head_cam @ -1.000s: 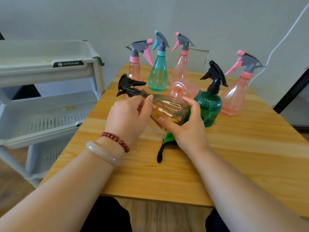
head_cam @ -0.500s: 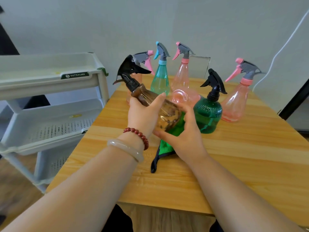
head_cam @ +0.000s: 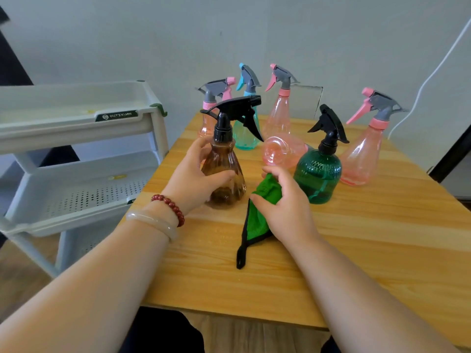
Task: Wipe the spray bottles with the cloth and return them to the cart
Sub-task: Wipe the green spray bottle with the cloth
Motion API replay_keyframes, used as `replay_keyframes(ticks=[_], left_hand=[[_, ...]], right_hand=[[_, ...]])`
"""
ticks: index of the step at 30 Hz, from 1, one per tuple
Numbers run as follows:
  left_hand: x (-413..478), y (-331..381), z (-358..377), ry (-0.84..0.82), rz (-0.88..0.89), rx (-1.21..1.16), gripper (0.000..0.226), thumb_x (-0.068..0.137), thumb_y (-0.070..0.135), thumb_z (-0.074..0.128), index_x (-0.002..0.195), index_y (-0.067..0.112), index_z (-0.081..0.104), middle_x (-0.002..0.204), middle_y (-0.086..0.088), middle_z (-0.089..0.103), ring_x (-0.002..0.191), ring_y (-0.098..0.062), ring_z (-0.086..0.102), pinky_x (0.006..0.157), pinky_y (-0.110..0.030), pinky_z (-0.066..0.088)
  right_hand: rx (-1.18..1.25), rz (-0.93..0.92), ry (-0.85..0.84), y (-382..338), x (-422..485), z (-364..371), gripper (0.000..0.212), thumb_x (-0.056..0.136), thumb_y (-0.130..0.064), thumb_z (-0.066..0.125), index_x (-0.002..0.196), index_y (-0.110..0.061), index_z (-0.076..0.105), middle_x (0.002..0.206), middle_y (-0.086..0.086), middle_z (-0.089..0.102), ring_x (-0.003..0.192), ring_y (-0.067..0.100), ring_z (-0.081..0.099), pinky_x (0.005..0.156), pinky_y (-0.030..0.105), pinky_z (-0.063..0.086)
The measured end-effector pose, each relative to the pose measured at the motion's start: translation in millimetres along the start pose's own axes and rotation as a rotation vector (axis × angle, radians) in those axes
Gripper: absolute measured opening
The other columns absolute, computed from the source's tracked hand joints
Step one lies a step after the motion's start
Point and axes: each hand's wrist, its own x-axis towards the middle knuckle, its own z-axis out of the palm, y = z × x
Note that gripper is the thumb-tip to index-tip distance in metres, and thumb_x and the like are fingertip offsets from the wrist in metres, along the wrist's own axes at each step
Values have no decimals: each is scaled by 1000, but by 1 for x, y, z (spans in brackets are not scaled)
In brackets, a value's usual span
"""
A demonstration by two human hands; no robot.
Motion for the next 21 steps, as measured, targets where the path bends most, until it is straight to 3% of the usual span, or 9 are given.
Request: replay_keyframes(ticks=[2, 5, 7, 9, 12, 14, 17, 21], left_hand=[[1, 2, 4, 6, -46, 8, 84, 83, 32, 75, 150, 32, 24, 150, 3, 39, 132, -6, 36, 104, -32, 39], [4, 6, 15, 146, -45, 195, 94, 72, 53, 78, 147, 27, 27, 143, 0, 35, 133, -18, 36, 104, -33, 37], [6, 7, 16, 202, -21, 193, 91, 73, 51, 79, 146, 27, 30, 139, 0, 39, 126, -16, 41, 98, -27, 37], [9, 4, 11, 165, -13, 139, 88, 79, 40, 78, 149, 29, 25, 136, 2, 48, 118, -11, 46, 91, -24, 41], [10, 2, 3, 84, -66, 47, 83, 87, 31, 72, 152, 30, 19, 145, 4, 45, 120, -6, 43, 89, -25, 42], [9, 0, 5, 78, -42, 82, 73, 88, 32, 70, 149, 27, 29, 136, 7, 51, 121, -9, 49, 88, -22, 43], [11, -2, 11, 195, 13, 191, 61, 86, 41, 70, 138, 23, 44, 123, 9, 56, 112, -10, 53, 95, -29, 47], [25, -6, 15, 377, -39, 275, 68, 81, 51, 73, 135, 21, 45, 128, -1, 52, 122, -24, 46, 104, -44, 42]], right_hand=[[-3, 13, 38, 1, 1, 1, 55, 84, -18, 76, 133, -23, 52, 117, -8, 59, 103, 2, 51, 80, -3, 32], [-2, 22, 51, 0, 1, 2, 55, 85, -17, 75, 135, -22, 51, 119, -9, 57, 104, 0, 49, 81, -6, 30], [2, 29, 47, 0, 1, 1, 54, 86, -18, 75, 134, -23, 52, 119, -9, 58, 104, 1, 50, 80, -5, 32], [15, 44, 40, 0, 1, 0, 52, 86, -20, 74, 133, -24, 52, 117, -9, 59, 105, 3, 53, 79, -2, 35], [27, 55, 36, 2, 2, 0, 51, 87, -21, 74, 132, -25, 52, 118, -9, 60, 107, 5, 55, 79, 1, 35], [26, 46, 32, 1, 2, 1, 50, 87, -21, 74, 132, -25, 52, 119, -8, 61, 108, 6, 55, 82, 4, 37], [27, 44, 35, 0, 2, 1, 50, 86, -21, 74, 132, -24, 53, 120, -7, 61, 111, 8, 55, 88, 16, 39], [44, 64, 39, 1, 3, 0, 48, 86, -20, 74, 130, -25, 53, 117, -9, 62, 107, 6, 56, 78, 0, 36]])
